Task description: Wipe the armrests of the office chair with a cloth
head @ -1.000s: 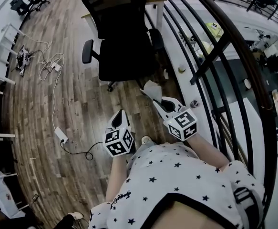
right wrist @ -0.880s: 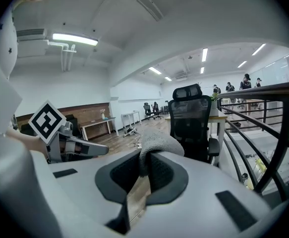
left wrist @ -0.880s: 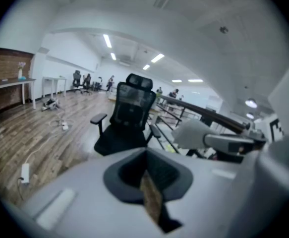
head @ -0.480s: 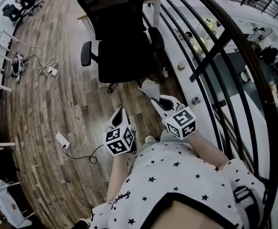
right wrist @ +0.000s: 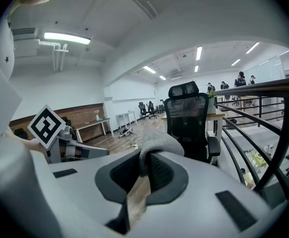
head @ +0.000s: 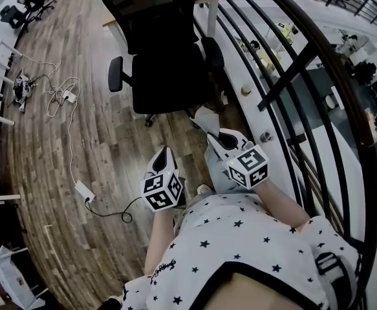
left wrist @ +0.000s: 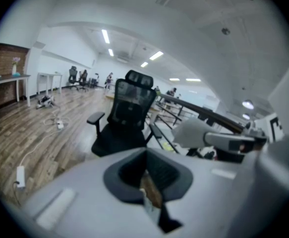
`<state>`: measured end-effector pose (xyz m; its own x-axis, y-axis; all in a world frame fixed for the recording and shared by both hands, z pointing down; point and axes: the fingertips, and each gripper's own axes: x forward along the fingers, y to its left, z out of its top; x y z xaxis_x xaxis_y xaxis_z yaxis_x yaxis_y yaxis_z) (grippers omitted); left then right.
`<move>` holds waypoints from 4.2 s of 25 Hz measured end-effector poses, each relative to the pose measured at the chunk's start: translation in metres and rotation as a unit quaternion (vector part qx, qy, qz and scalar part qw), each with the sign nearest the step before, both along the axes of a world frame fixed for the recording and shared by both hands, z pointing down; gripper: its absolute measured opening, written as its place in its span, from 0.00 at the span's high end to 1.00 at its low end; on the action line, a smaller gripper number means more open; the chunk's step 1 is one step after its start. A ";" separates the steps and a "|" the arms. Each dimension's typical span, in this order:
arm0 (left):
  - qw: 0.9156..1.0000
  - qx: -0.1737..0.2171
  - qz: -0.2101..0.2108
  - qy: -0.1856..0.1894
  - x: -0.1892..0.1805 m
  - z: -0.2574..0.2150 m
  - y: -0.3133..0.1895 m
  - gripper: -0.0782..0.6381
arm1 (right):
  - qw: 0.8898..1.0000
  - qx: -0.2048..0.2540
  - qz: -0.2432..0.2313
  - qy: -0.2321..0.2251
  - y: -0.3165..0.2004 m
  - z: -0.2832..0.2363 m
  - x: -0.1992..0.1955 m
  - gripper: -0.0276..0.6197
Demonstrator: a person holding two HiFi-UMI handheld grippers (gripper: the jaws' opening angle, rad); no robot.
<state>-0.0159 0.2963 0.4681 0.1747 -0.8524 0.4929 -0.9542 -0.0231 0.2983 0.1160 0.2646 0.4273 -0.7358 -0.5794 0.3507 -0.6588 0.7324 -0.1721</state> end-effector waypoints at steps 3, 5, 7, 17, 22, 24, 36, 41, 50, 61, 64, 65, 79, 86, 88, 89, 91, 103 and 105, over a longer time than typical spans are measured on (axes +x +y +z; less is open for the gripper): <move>1.000 -0.001 -0.001 0.003 -0.002 0.004 -0.011 0.88 | 1.000 0.000 -0.003 0.000 -0.013 0.004 -0.002 0.91; 1.000 -0.004 -0.001 0.004 -0.003 0.006 -0.020 0.88 | 1.000 0.000 -0.002 0.001 -0.025 0.006 -0.002 0.91; 1.000 -0.006 0.001 0.003 -0.004 0.008 -0.030 0.88 | 1.000 0.002 0.001 -0.001 -0.038 0.006 -0.001 0.91; 1.000 -0.013 0.002 0.006 0.000 0.007 -0.103 0.88 | 1.000 0.004 0.007 -0.001 -0.119 0.003 0.013 0.91; 1.000 -0.012 -0.008 0.005 0.001 0.001 -0.143 0.88 | 1.000 0.005 0.000 -0.002 -0.167 -0.002 0.016 0.91; 1.000 -0.012 -0.011 0.005 0.005 -0.001 -0.157 0.88 | 1.000 0.007 -0.004 -0.002 -0.184 -0.004 0.019 0.91; 0.999 -0.022 -0.029 0.002 0.019 -0.005 -0.232 0.88 | 1.000 -0.001 -0.007 0.005 -0.276 0.002 0.041 0.91; 0.999 -0.030 -0.039 0.007 0.024 0.005 -0.260 0.88 | 1.000 -0.009 -0.008 0.018 -0.313 0.016 0.052 0.91; 0.998 -0.037 -0.051 0.013 0.028 0.011 -0.309 0.88 | 0.999 -0.017 -0.013 0.041 -0.381 0.036 0.059 0.91; 0.996 -0.072 -0.046 0.014 0.033 0.036 -0.327 0.88 | 0.997 -0.024 -0.001 0.077 -0.439 0.074 0.068 0.91; 0.996 -0.079 -0.042 0.013 0.036 0.039 -0.330 0.88 | 0.995 -0.019 0.003 0.096 -0.453 0.086 0.071 0.91; 0.996 -0.080 -0.042 0.013 0.036 0.039 -0.332 0.88 | 0.994 -0.017 0.005 0.103 -0.459 0.090 0.072 0.91; 0.992 -0.124 0.008 0.018 0.033 0.074 -0.356 0.88 | 0.981 -0.008 0.026 0.192 -0.532 0.156 0.072 0.91; 0.990 -0.134 0.027 0.014 0.026 0.086 -0.392 0.88 | 0.975 -0.022 0.018 0.221 -0.564 0.189 0.068 0.91; 0.990 -0.137 0.031 0.014 0.024 0.090 -0.400 0.88 | 0.973 -0.027 0.014 0.229 -0.572 0.199 0.065 0.91; 0.990 -0.139 0.033 0.015 0.024 0.092 -0.404 0.88 | 0.972 -0.031 0.012 0.233 -0.576 0.204 0.064 0.91; 0.989 -0.144 0.035 0.016 0.022 0.097 -0.410 0.88 | 0.970 -0.038 0.009 0.239 -0.583 0.213 0.061 0.91; 0.985 -0.166 0.041 0.023 0.025 0.116 -0.428 0.88 | 0.962 -0.077 0.003 0.262 -0.602 0.251 0.055 0.91; 0.984 -0.169 0.042 0.024 0.026 0.118 -0.428 0.88 | 0.961 -0.083 -0.002 0.265 -0.602 0.257 0.054 0.91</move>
